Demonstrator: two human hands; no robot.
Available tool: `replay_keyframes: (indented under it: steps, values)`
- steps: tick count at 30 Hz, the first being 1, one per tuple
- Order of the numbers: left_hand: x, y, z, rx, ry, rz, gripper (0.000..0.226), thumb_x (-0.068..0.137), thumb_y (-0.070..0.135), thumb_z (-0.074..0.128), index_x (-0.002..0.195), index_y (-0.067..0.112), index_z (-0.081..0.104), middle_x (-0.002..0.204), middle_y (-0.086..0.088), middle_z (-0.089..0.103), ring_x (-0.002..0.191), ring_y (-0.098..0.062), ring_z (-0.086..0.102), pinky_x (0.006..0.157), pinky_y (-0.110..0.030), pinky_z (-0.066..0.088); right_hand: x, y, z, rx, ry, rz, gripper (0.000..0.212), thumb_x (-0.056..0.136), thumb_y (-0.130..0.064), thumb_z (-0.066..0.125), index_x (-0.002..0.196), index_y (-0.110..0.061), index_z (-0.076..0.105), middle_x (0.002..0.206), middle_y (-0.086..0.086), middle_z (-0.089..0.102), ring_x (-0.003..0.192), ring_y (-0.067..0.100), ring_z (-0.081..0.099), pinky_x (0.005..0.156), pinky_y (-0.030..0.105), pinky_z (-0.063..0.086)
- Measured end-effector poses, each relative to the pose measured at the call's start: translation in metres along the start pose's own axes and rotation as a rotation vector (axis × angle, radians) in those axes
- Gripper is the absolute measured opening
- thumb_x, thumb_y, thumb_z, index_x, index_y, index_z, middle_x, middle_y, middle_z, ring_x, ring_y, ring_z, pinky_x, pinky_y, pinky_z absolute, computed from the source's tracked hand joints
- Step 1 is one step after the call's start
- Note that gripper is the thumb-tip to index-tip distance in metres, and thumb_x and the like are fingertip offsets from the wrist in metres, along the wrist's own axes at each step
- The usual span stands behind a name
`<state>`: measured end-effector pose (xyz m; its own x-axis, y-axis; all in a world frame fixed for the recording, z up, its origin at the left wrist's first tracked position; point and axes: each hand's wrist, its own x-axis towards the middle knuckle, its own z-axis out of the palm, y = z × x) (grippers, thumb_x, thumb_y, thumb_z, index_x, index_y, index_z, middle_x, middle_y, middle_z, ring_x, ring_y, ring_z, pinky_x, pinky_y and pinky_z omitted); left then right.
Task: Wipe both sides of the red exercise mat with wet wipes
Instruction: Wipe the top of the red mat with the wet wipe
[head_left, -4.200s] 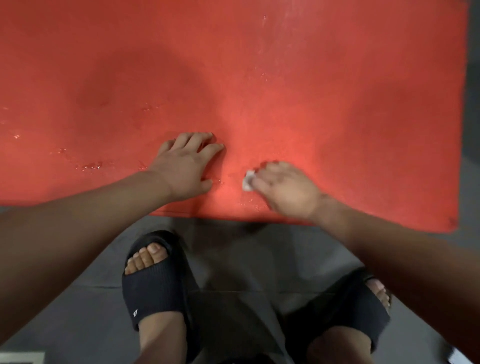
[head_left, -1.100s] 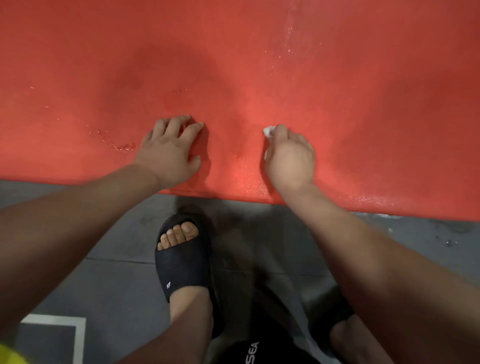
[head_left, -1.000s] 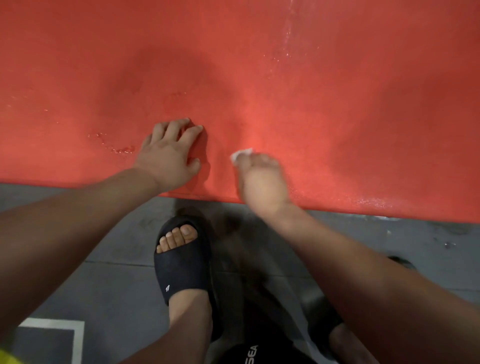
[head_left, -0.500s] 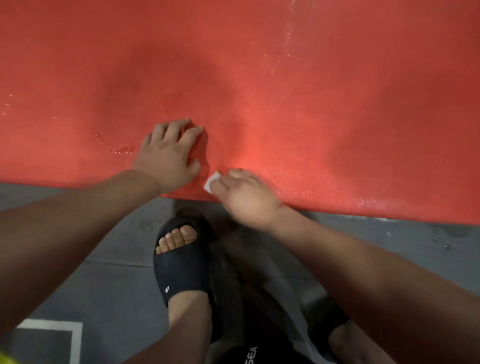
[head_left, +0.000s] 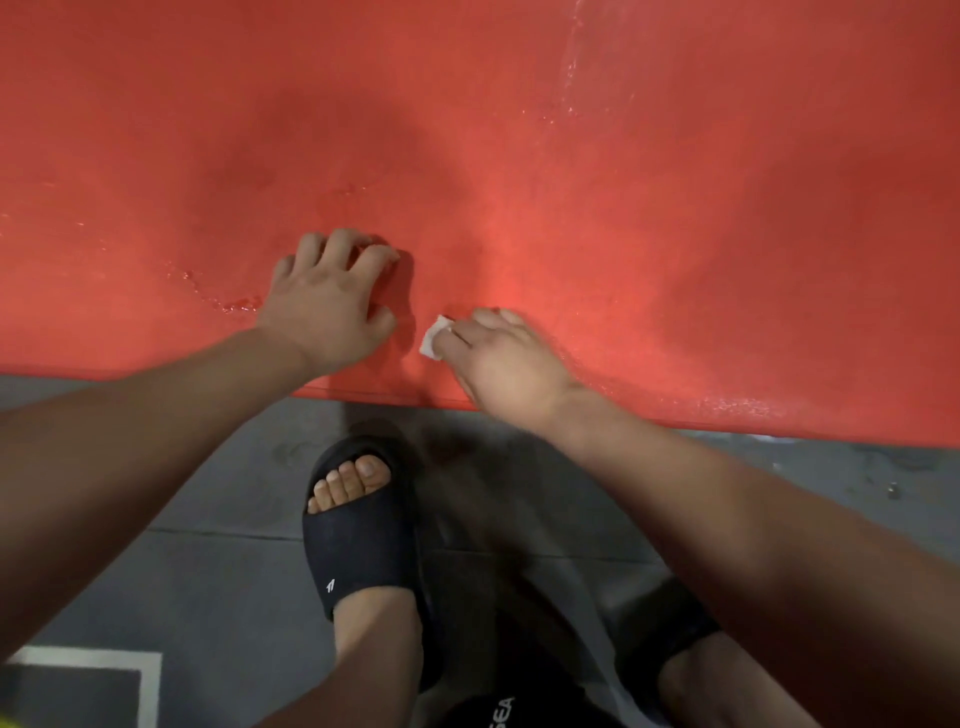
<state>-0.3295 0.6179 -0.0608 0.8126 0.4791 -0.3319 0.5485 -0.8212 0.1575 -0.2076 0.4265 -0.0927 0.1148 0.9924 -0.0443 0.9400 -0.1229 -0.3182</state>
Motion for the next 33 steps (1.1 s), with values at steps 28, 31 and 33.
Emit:
replay_keyframes:
  steps: [28, 31, 33]
  values:
    - [0.055, -0.007, -0.006, -0.083, 0.064, -0.006, 0.053, 0.089, 0.036, 0.061, 0.140, 0.030, 0.047, 0.153, -0.009, 0.036, 0.140, -0.037, 0.032, 0.106, -0.057, 0.036, 0.060, 0.078, -0.029, -0.142, 0.029, 0.118, 0.033, 0.080, -0.016, 0.059, 0.110, -0.028, 0.063, 0.095, -0.001, 0.067, 0.091, 0.030, 0.059, 0.076, 0.039, 0.040]
    - [0.057, -0.008, -0.008, -0.057, 0.063, 0.006, 0.054, 0.088, 0.038, 0.061, 0.140, 0.031, 0.047, 0.152, -0.009, 0.037, 0.137, -0.036, 0.034, 0.104, -0.056, 0.038, 0.084, 0.095, -0.039, -0.123, 0.148, 0.518, 0.028, 0.086, -0.020, 0.050, 0.110, -0.026, 0.062, 0.099, 0.004, 0.069, 0.096, 0.033, 0.058, 0.080, 0.041, 0.040]
    - [0.058, -0.009, -0.008, -0.053, 0.066, 0.009, 0.054, 0.088, 0.038, 0.062, 0.139, 0.031, 0.048, 0.151, -0.009, 0.038, 0.136, -0.036, 0.035, 0.102, -0.056, 0.039, 0.085, 0.082, -0.028, -0.092, 0.133, 0.409, 0.029, 0.086, -0.016, 0.051, 0.111, -0.021, 0.064, 0.102, 0.008, 0.069, 0.093, 0.034, 0.059, 0.078, 0.041, 0.043]
